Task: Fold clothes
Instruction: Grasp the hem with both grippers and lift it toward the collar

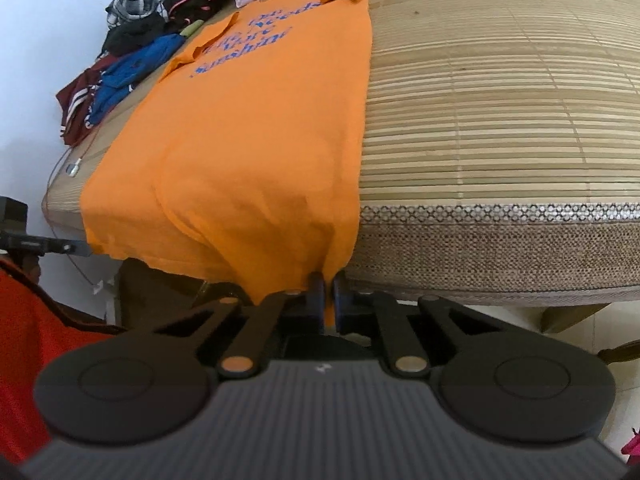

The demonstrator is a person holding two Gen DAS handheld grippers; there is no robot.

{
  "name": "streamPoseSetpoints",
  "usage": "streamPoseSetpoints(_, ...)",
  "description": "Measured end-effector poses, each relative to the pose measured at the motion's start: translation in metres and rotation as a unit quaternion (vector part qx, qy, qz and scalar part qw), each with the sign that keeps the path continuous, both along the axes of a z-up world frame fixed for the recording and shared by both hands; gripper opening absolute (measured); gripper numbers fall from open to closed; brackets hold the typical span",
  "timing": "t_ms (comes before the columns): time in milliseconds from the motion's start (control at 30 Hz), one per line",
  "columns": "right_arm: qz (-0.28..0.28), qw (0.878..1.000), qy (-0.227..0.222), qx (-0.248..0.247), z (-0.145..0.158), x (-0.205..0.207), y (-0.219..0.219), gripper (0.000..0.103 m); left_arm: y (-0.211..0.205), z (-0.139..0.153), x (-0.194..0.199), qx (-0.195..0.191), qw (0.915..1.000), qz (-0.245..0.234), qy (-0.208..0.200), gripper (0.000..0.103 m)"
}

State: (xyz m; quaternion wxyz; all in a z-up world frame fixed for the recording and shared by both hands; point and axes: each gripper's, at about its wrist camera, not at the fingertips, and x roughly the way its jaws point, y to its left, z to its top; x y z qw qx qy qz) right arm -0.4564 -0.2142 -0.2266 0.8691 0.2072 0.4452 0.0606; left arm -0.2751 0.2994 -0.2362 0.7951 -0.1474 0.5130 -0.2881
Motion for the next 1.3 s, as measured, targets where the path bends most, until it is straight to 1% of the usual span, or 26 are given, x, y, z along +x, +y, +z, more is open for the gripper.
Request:
streamPoseSetpoints(67,0.000,1.000,-0.003,0.010,0.002,-0.001,0.000,0.007,0.003,-0.001,0.000,0.001,0.9999,0.015,-0.008,0.003)
streamPoseSetpoints(133,-0.001,1.000,-0.008,0.026,0.005,-0.002,0.000,0.007,0.006,-0.001,-0.002,-0.012,0.9995,0.024,-0.015,0.003)
streamPoseSetpoints(200,-0.018,0.997,-0.025,0.066,0.009,-0.010,-0.002,0.006,0.011,0.006,-0.007,-0.034,0.9985,0.039,-0.019,0.003)
streamPoseSetpoints(267,-0.041,0.990,-0.055,0.125,0.017,-0.021,-0.005,0.006,0.018,0.015,-0.014,-0.057,0.9966,0.056,-0.018,0.003)
streamPoseSetpoints(333,-0.060,0.981,-0.086,0.165,0.029,-0.031,-0.007,0.006,0.024,0.025,-0.021,-0.079,0.9941,0.072,-0.019,0.003)
streamPoseSetpoints(400,-0.081,0.971,-0.110,0.196,0.041,-0.038,-0.011,0.006,0.031,0.043,-0.034,-0.107,0.9899,0.086,-0.035,0.003)
streamPoseSetpoints(433,-0.090,0.964,-0.125,0.215,0.048,-0.041,-0.015,0.006,0.036,0.053,-0.040,-0.129,0.9858,0.096,-0.047,0.003)
streamPoseSetpoints(500,-0.109,0.949,-0.159,0.249,0.062,-0.045,-0.024,0.006,0.049,0.076,-0.050,-0.180,0.9742,0.118,-0.070,0.003)
streamPoseSetpoints(600,-0.138,0.920,-0.215,0.297,0.075,-0.047,-0.035,0.006,0.059,0.106,-0.054,-0.232,0.9595,0.127,-0.099,0.003)
streamPoseSetpoints(733,-0.175,0.872,-0.287,0.356,0.087,-0.047,-0.047,0.006,0.062,0.143,-0.055,-0.285,0.9399,0.107,-0.154,0.003)
streamPoseSetpoints(767,-0.174,0.868,-0.300,0.356,0.092,-0.047,-0.046,0.006,0.060,0.148,-0.055,-0.294,0.9367,0.099,-0.162,0.003)
streamPoseSetpoints(800,-0.173,0.866,-0.309,0.353,0.096,-0.048,-0.045,0.006,0.057,0.153,-0.055,-0.300,0.9344,0.092,-0.169,0.003)
streamPoseSetpoints(867,-0.175,0.865,-0.316,0.348,0.101,-0.056,-0.043,0.006,0.054,0.155,-0.058,-0.300,0.9346,0.083,-0.172,0.003)
streamPoseSetpoints(933,-0.179,0.866,-0.319,0.342,0.104,-0.065,-0.040,0.006,0.058,0.155,-0.062,-0.302,0.9355,0.079,-0.166,0.003)
streamPoseSetpoints(967,-0.181,0.867,-0.318,0.339,0.105,-0.070,-0.038,0.006,0.060,0.152,-0.063,-0.309,0.9336,0.081,-0.162,0.003)
streamPoseSetpoints(1000,-0.178,0.870,-0.315,0.334,0.105,-0.072,-0.038,0.006,0.063,0.151,-0.064,-0.320,0.9301,0.088,-0.159,0.003)
streamPoseSetpoints(1033,-0.181,0.877,-0.307,0.321,0.105,-0.070,-0.037,0.006,0.067,0.149,-0.063,-0.334,0.9250,0.095,-0.155,0.003)
streamPoseSetpoints(1100,-0.198,0.880,-0.293,0.316,0.101,-0.064,-0.038,0.006,0.073,0.147,-0.055,-0.366,0.9122,0.103,-0.153,0.003)
streamPoseSetpoints(1133,-0.203,0.879,-0.294,0.317,0.101,-0.059,-0.039,0.006,0.072,0.149,-0.047,-0.377,0.9071,0.107,-0.155,0.003)
streamPoseSetpoints(1167,-0.207,0.877,-0.295,0.318,0.100,-0.054,-0.041,0.006,0.070,0.151,-0.037,-0.382,0.9040,0.109,-0.158,0.003)
streamPoseSetpoints(1233,-0.208,0.878,-0.298,0.311,0.103,-0.035,-0.045,0.006,0.061,0.155,-0.013,-0.388,0.8990,0.112,-0.168,0.003)
streamPoseSetpoints(1300,-0.204,0.881,-0.300,0.303,0.104,-0.011,-0.049,0.006,0.048,0.155,0.009,-0.389,0.8966,0.121,-0.173,0.003)
